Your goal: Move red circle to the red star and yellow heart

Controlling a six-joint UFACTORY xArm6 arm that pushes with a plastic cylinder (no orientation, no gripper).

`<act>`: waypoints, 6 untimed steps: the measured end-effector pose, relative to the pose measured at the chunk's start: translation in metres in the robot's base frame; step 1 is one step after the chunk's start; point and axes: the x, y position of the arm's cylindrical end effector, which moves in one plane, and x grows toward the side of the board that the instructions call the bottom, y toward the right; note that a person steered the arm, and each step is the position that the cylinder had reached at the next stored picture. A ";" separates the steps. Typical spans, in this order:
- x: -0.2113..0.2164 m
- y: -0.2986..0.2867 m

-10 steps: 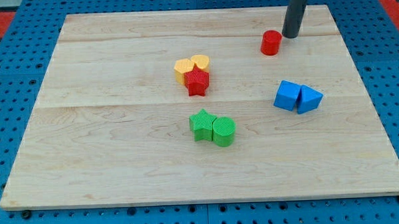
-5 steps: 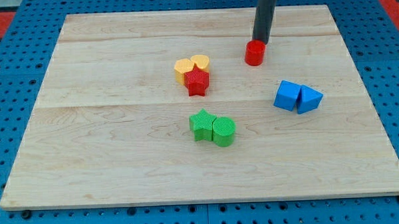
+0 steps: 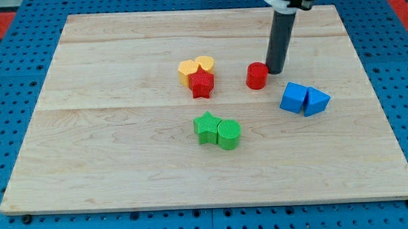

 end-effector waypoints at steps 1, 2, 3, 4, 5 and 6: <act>0.006 0.016; 0.006 0.006; 0.006 -0.002; 0.006 -0.012; 0.010 -0.015; 0.028 -0.013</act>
